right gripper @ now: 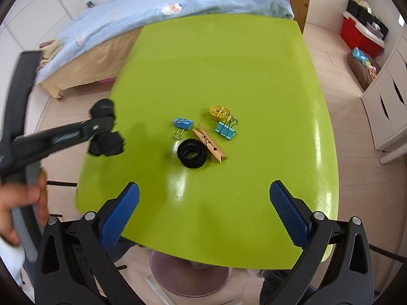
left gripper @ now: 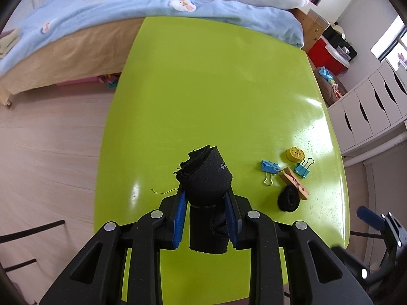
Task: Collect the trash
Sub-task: 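Grasp the black fabric ring with the right gripper while the left gripper holds the socks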
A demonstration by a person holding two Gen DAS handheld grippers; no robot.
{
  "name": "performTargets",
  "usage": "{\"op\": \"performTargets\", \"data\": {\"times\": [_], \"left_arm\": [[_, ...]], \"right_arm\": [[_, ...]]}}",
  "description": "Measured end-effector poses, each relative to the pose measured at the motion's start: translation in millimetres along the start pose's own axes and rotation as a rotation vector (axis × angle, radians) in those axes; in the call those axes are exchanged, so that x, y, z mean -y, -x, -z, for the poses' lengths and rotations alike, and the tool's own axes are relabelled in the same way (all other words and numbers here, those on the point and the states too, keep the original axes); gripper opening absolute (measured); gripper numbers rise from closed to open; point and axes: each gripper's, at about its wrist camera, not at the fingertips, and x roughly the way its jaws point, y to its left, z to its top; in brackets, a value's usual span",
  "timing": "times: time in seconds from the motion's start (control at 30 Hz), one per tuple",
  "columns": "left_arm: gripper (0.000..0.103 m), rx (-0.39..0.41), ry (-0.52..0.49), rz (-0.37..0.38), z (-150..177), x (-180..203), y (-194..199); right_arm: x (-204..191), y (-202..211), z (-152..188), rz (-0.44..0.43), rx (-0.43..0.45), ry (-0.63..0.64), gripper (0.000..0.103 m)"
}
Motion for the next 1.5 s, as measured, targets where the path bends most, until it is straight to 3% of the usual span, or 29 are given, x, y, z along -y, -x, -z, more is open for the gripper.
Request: {"op": "performTargets", "data": {"times": [0.17,0.47,0.57,0.83,0.97,1.2,1.5], "left_arm": [[0.027,0.019,-0.017,-0.012,5.4,-10.0,6.8],[0.027,0.028,-0.037,-0.007,14.6,-17.3,9.4],[0.027,0.029,-0.041,-0.004,17.3,-18.5,8.9],[0.027,0.026,-0.043,0.002,20.5,-22.0,7.4],[0.027,0.024,-0.047,0.003,23.3,-21.1,4.8],[0.027,0.029,-0.070,0.003,28.0,-15.0,6.6],[0.027,0.048,-0.118,0.006,41.4,1.7,20.9]], "right_arm": [[0.4,-24.0,-23.4,-0.026,-0.064,-0.099,0.100],[10.5,-64.8,-34.5,-0.056,-0.182,-0.310,0.099],[7.4,-74.8,-34.1,-0.065,-0.218,-0.337,0.076],[2.2,-88.9,-36.2,-0.069,-0.238,-0.355,0.051],[3.1,-89.3,-37.3,-0.064,-0.238,-0.352,0.033],[3.6,-84.3,-36.2,-0.066,-0.217,-0.322,0.030],[1.6,-48.5,-24.2,-0.079,-0.139,-0.232,0.030]]}}
